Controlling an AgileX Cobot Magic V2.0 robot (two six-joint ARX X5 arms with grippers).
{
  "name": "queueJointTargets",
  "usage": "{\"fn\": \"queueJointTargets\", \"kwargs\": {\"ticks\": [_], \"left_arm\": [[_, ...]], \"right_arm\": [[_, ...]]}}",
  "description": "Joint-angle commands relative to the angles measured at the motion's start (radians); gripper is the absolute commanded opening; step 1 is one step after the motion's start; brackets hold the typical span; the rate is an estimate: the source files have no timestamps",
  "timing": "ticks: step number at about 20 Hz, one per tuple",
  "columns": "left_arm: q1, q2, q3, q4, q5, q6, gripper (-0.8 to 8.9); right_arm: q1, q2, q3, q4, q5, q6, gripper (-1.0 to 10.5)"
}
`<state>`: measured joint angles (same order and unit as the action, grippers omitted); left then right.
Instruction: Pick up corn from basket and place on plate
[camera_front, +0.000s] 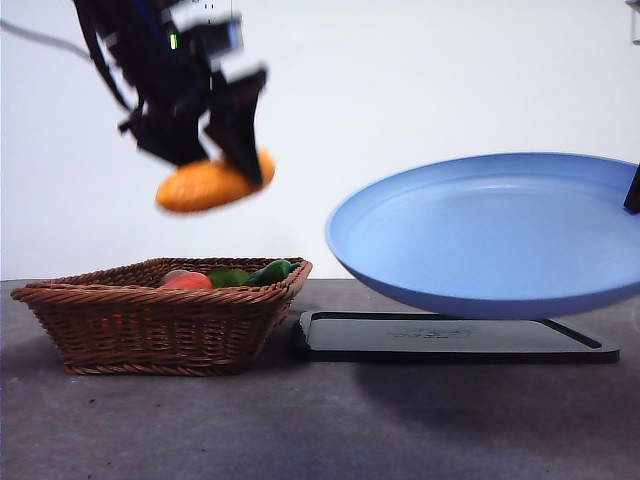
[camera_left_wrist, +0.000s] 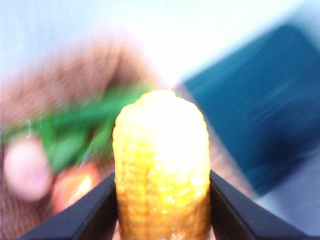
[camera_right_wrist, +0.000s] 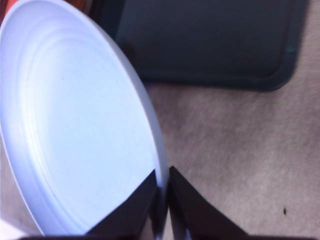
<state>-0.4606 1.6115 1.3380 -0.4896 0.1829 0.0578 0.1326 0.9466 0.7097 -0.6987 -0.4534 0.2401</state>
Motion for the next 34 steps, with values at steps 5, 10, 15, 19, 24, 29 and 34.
{"fn": "queueJointTargets", "kwargs": {"ticks": [5, 10, 15, 19, 24, 29, 34], "left_arm": [[-0.059, -0.051, 0.017, -0.022, 0.230, -0.053, 2.17], [-0.180, -0.022, 0.016, -0.005, 0.255, -0.037, 2.18], [-0.259, 0.060, 0.016, 0.021, 0.254, 0.011, 2.18], [-0.286, 0.148, 0.016, 0.039, 0.254, 0.011, 2.18], [-0.307, 0.188, 0.016, 0.055, 0.254, 0.032, 2.21], [-0.319, 0.189, 0.017, 0.049, 0.253, 0.047, 3.33], [-0.319, 0.188, 0.044, 0.021, 0.254, 0.034, 3.58]], "right_arm": [[-0.045, 0.187, 0.012, 0.144, -0.146, 0.141, 0.0], [-0.044, 0.317, 0.013, 0.193, -0.215, 0.153, 0.0], [-0.043, 0.334, 0.013, 0.211, -0.252, 0.149, 0.0], [-0.043, 0.334, 0.013, 0.212, -0.268, 0.142, 0.0], [-0.043, 0.334, 0.013, 0.218, -0.282, 0.134, 0.0], [-0.043, 0.334, 0.013, 0.220, -0.280, 0.124, 0.0], [-0.043, 0.334, 0.013, 0.219, -0.275, 0.119, 0.0]]}}
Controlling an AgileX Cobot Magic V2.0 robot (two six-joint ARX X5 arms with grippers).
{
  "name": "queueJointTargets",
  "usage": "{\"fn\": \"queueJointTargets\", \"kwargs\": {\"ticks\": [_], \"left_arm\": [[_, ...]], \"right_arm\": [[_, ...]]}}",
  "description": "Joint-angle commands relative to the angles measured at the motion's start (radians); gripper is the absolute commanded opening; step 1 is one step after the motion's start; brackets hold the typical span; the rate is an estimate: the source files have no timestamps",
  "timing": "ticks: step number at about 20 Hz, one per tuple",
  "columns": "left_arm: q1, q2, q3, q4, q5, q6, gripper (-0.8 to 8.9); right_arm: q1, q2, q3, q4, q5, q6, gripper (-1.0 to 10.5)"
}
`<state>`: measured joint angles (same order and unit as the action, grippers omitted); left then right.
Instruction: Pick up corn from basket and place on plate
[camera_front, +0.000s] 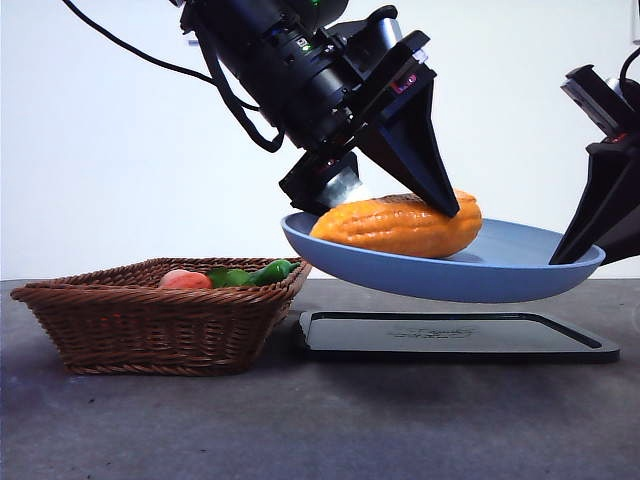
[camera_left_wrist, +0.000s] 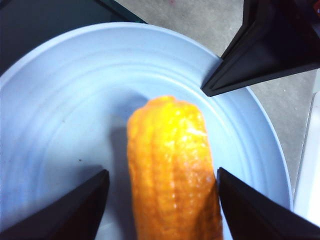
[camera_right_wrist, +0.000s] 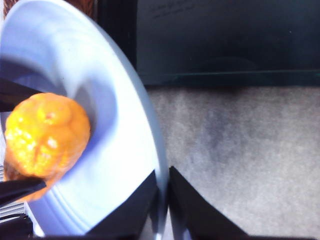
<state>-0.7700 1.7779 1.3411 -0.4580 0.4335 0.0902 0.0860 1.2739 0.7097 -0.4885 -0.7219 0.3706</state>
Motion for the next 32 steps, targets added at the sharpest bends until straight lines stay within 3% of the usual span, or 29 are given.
{"fn": "queueJointTargets", "kwargs": {"ticks": [1, 11, 18, 25, 32], "left_arm": [[-0.009, 0.021, 0.059, -0.028, 0.003, 0.000, 3.58], [0.013, 0.019, 0.422, -0.342, 0.004, 0.007, 3.57], [0.065, 0.019, 0.663, -0.575, 0.004, 0.017, 3.55], [0.066, 0.019, 0.761, -0.650, 0.004, 0.022, 3.52], [0.066, 0.019, 0.761, -0.655, 0.004, 0.022, 3.52]], "right_arm": [[0.003, 0.007, 0.013, 0.009, -0.003, -0.012, 0.0], [-0.024, 0.026, 0.060, 0.022, 0.068, -0.011, 0.0], [-0.068, 0.240, 0.272, 0.011, 0.068, -0.012, 0.0], [-0.071, 0.532, 0.494, 0.005, 0.068, -0.012, 0.0], [-0.071, 0.650, 0.515, 0.022, 0.071, -0.041, 0.0]]}}
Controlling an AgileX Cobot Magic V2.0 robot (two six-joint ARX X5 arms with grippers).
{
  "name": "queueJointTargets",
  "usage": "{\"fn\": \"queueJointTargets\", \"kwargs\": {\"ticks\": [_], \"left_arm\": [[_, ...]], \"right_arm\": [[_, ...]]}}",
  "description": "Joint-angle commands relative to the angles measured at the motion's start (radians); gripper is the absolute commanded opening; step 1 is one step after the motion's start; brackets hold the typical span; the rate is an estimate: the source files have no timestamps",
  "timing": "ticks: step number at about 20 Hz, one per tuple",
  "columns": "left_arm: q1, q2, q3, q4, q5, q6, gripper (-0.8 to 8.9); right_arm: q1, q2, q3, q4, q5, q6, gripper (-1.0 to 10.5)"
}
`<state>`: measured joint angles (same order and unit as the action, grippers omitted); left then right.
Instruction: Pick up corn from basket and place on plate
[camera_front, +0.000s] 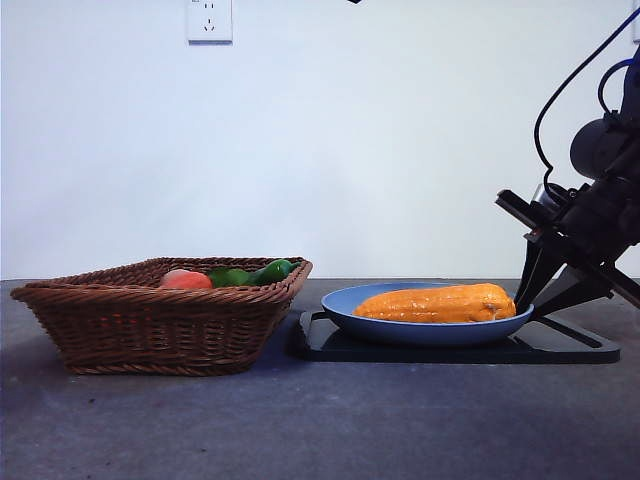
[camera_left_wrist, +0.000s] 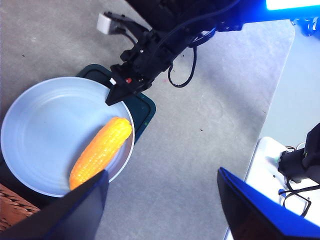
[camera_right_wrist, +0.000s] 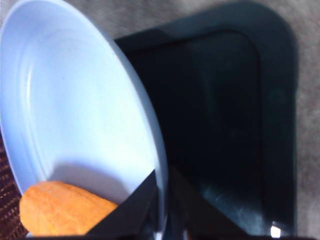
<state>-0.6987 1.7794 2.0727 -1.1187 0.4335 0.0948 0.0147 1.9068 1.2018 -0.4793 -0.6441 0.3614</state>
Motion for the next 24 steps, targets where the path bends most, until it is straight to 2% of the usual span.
{"fn": "queueJointTargets", "kwargs": {"ticks": [1, 5, 9, 13, 16, 20, 24], "left_arm": [[-0.005, 0.018, 0.029, 0.007, 0.004, 0.017, 3.52], [-0.005, 0.018, 0.029, 0.008, 0.004, 0.017, 3.52], [-0.005, 0.018, 0.029, 0.008, 0.004, 0.017, 3.52], [-0.005, 0.018, 0.029, 0.008, 0.004, 0.017, 3.52], [-0.002, 0.018, 0.029, 0.009, 0.004, 0.017, 3.52], [-0.001, 0.018, 0.029, 0.008, 0.004, 0.017, 3.52], [-0.001, 0.018, 0.029, -0.010, 0.004, 0.017, 3.51]], "right_arm": [[0.001, 0.018, 0.023, 0.013, -0.004, -0.037, 0.0], [0.003, 0.021, 0.023, -0.006, 0.034, -0.061, 0.1], [0.003, 0.021, 0.023, -0.016, 0.042, -0.063, 1.8], [-0.018, -0.025, 0.023, -0.037, 0.042, -0.067, 2.0], [-0.045, -0.135, 0.023, -0.090, 0.055, -0.093, 2.0], [-0.062, -0.344, 0.023, -0.209, 0.068, -0.174, 2.0], [-0.009, -0.567, 0.023, -0.352, 0.073, -0.254, 2.0]]}}
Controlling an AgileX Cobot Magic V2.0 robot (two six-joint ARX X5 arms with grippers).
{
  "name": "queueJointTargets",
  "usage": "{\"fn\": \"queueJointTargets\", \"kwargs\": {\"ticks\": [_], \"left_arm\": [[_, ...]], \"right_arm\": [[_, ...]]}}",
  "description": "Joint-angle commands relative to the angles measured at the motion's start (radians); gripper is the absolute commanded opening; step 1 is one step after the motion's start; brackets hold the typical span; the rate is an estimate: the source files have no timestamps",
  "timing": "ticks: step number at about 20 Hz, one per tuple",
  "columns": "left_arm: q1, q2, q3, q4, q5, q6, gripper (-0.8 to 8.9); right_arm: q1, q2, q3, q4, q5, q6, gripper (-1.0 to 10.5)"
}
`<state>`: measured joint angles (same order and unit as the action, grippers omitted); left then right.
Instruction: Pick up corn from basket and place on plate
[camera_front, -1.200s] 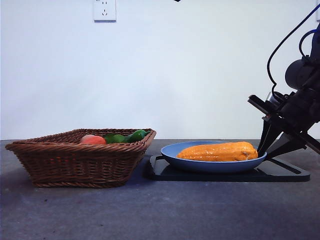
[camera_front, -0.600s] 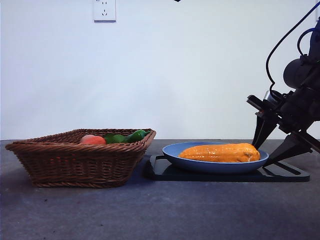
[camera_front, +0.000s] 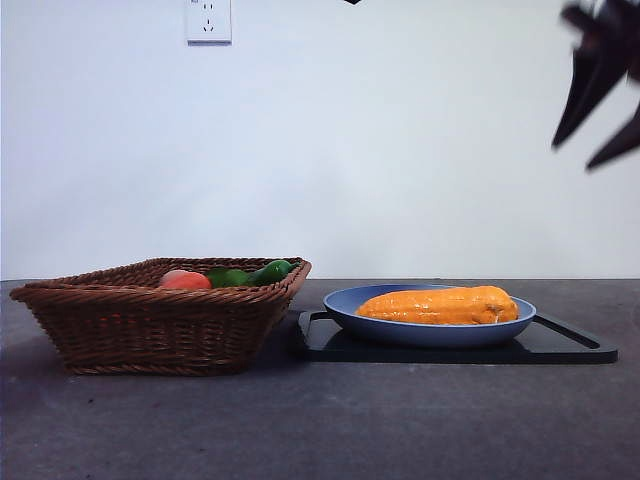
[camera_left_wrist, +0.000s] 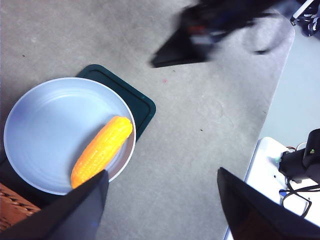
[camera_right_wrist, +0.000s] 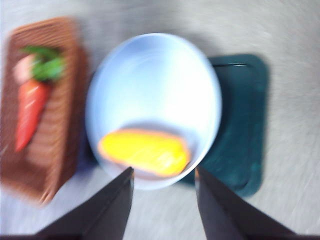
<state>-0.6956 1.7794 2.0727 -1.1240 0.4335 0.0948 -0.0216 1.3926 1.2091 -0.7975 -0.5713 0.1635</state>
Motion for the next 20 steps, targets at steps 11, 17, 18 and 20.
{"fn": "queueJointTargets", "kwargs": {"ticks": [11, 17, 18, 20], "left_arm": [[-0.004, 0.018, 0.029, -0.144, 0.004, 0.025, 2.31], [-0.004, 0.018, 0.029, -0.198, 0.004, 0.046, 0.07], [-0.004, 0.018, 0.029, -0.201, 0.004, 0.048, 0.07], [-0.004, 0.018, 0.029, -0.200, 0.004, 0.047, 0.07]], "right_arm": [[0.290, -0.404, -0.020, -0.275, 0.161, -0.087, 1.8], [0.315, -0.429, -0.135, -0.272, 0.158, -0.110, 0.0], [0.315, -0.428, -0.156, -0.267, 0.153, -0.118, 0.0], [0.315, -0.428, -0.190, -0.248, 0.153, -0.117, 0.0]]}}
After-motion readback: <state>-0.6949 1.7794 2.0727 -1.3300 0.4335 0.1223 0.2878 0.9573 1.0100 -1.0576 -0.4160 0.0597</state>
